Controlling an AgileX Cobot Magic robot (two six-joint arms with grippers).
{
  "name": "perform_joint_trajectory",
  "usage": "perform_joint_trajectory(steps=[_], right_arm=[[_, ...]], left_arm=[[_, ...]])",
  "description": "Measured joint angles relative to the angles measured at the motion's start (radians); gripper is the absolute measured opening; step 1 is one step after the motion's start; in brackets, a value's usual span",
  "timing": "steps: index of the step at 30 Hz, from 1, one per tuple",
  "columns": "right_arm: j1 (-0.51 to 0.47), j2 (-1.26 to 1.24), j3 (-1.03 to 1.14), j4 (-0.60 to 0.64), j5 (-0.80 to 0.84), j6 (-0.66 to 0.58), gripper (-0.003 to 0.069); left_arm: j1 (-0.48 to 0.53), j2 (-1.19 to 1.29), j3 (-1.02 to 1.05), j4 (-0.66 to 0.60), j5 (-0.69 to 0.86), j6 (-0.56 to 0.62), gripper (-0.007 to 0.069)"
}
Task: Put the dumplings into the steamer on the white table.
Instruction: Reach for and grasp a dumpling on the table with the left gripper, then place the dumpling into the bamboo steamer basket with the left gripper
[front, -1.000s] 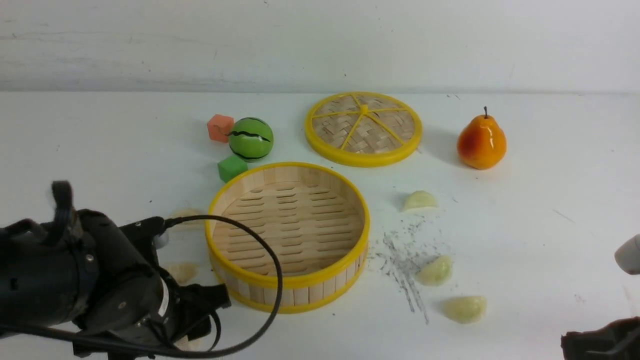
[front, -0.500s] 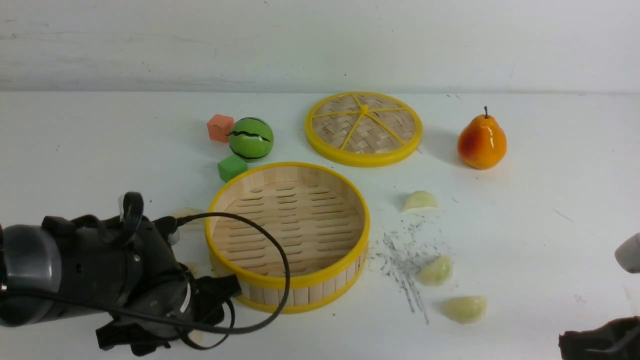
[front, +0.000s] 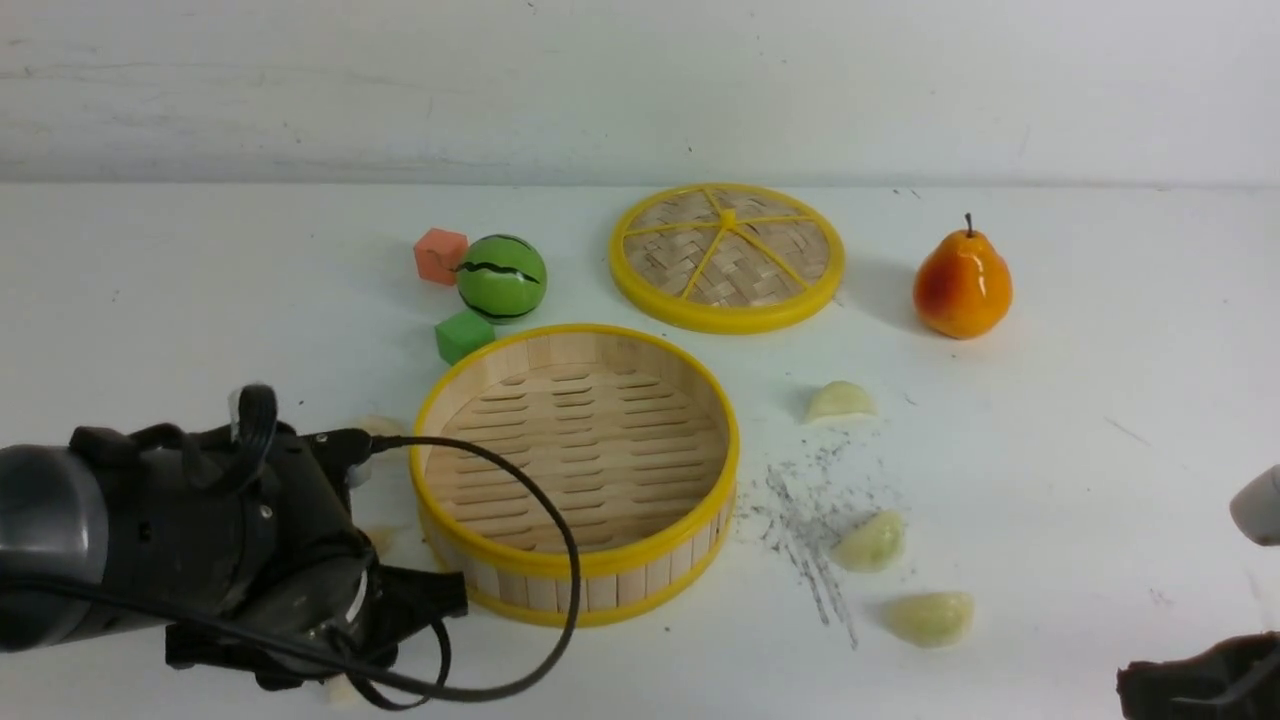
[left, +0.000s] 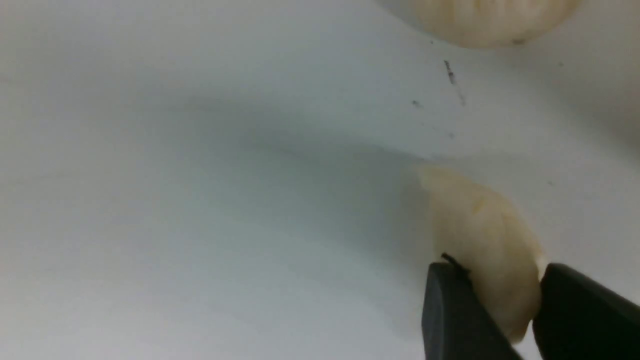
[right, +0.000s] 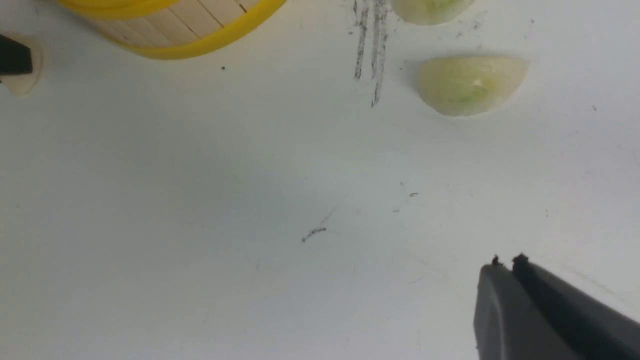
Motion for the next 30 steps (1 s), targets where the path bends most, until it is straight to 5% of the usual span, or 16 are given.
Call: perform_joint_trajectory(steps=[5, 11, 30], right_arm=[[0.000, 0.000, 0.000, 0.000, 0.000, 0.000, 0.0024], [0.000, 0.000, 0.000, 0.000, -0.006, 0.000, 0.0024], [0.000, 0.000, 0.000, 0.027, -0.007, -0.025, 0.0041]], left_arm=[[0.000, -0.100, -0.146, -0.202, 0.115, 0.319, 0.0204], [0.000, -0.086, -0.426, -0.381, 0.077, 0.594, 0.0204], [-0.004, 0.443, -0.803, -0.190, 0.159, 0.475, 0.0221]])
